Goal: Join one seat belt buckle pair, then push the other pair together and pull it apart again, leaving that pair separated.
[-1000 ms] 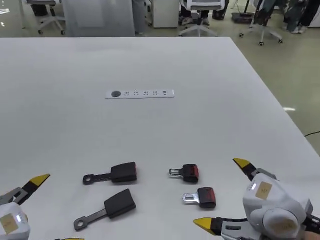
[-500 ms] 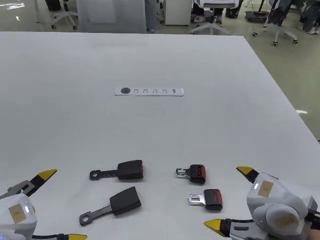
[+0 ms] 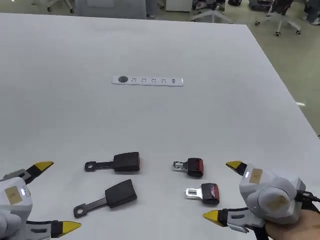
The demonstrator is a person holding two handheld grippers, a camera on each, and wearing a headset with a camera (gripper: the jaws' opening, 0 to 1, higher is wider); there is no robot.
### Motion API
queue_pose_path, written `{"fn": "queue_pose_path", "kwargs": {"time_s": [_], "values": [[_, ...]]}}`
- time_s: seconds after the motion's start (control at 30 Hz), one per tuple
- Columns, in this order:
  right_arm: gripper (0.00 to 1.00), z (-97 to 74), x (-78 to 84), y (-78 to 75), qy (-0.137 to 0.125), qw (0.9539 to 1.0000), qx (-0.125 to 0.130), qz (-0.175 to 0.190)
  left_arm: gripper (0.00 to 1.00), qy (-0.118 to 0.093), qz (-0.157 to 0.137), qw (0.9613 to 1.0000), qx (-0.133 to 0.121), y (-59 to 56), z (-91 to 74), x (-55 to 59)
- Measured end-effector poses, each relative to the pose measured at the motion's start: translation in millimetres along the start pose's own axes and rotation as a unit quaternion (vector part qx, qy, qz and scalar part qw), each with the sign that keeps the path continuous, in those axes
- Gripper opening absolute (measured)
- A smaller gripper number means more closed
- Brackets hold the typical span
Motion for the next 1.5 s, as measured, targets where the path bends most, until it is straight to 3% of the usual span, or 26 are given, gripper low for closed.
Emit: {"fn": "queue_pose_path", "kwargs": {"time_s": [0.2, 0.3, 0.37, 0.4, 0.5, 0.53, 0.7, 0.93, 1.2, 1.3, 1.4, 1.5], "values": [[0.68, 8.6, 5.0, -3.3, 0.001, 0.9994, -0.03, -0.02, 0.9, 0.007, 0.007, 0.9996, 0.025, -9.8, 19.4, -13.3], [0.63, 15.4, 9.1, -3.4, 0.004, 0.998, -0.054, -0.034, 0.85, 0.031, 0.004, 0.9981, 0.053, -20.4, 34.6, -15.2], [0.6, 20.6, 11.8, -4.0, 0.005, 0.9971, -0.066, -0.039, 0.83, 0.035, 0.002, 0.9967, 0.073, -27.8, 45.1, -16.7], [0.58, 23.4, 15.2, -3.9, 0.01, 0.9961, -0.076, -0.043, 0.83, 0.042, 0.004, 0.9965, 0.072, -28.5, 48.6, -16.0], [0.56, 29.6, 24.5, -4.3, 0.031, 0.9937, -0.093, -0.056, 0.79, 0.061, 0.006, 0.9935, 0.096, -38.3, 61.3, -15.8], [0.56, 32.2, 32.3, -6.1, 0.055, 0.9905, -0.095, -0.083, 0.76, 0.065, 0.007, 0.9927, 0.101, -39.8, 64.5, -15.7], [0.52, 45.9, 39.2, 1.3, 0.05, 0.9861, -0.133, -0.086, 0.67, 0.101, 0.0, 0.9854, 0.137, -50.4, 80.2, -7.5], [0.44, 61.5, 49.4, 2.9, 0.06, 0.9811, -0.155, -0.1, 0.62, 0.127, 0.006, 0.9804, 0.15, -48.2, 101.9, 0.0], [0.39, 72.5, 59.3, -3.4, 0.072, 0.9784, -0.17, -0.093, 0.51, 0.168, 0.032, 0.9698, 0.174, -48.2, 114.8, 9.6], [0.37, 74.1, 58.2, -2.1, 0.069, 0.9771, -0.176, -0.099, 0.49, 0.162, 0.042, 0.9708, 0.172, -47.1, 116.8, 6.1], [0.35, 75.2, 57.0, 0.7, 0.069, 0.9747, -0.184, -0.107, 0.44, 0.165, 0.055, 0.9678, 0.182, -52.2, 117.4, 5.1], [0.35, 76.5, 57.2, -0.2, 0.069, 0.9743, -0.185, -0.108, 0.43, 0.164, 0.062, 0.9673, 0.183, -53.4, 117.9, 4.6]]}}
Point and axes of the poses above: the centre of the closed fingertips' face, and the gripper's own axes: z roughly forward along the fingers, y roughly to its left, x roughly out of its underside, the point moved 4 cm from there along -z, roughly backward along the fingers, and after that the axes turned 15 degrees about -z, right-handed, at the moved point
